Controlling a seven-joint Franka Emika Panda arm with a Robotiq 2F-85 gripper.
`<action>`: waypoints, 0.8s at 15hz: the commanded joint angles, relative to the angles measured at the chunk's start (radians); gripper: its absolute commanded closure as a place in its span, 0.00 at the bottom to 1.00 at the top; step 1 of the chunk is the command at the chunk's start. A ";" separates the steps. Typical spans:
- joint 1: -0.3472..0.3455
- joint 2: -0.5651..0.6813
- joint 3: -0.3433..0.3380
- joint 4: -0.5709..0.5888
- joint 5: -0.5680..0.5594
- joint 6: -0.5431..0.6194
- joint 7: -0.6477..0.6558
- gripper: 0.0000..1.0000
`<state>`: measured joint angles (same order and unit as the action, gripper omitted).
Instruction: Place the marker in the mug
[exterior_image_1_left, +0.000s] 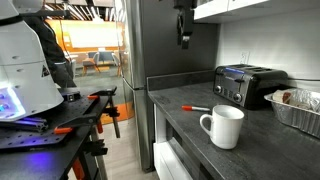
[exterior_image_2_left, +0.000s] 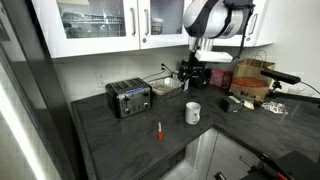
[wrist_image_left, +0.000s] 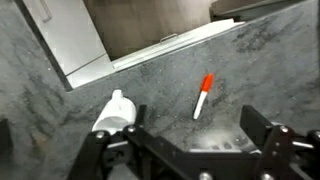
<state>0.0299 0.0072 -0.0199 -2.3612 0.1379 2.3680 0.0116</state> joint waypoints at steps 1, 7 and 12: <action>0.014 0.203 0.032 0.128 -0.010 0.101 0.119 0.00; 0.072 0.507 0.031 0.376 -0.018 0.110 0.244 0.00; 0.116 0.705 0.025 0.560 -0.027 0.071 0.275 0.00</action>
<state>0.1269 0.6282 0.0188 -1.9091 0.1300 2.5027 0.2469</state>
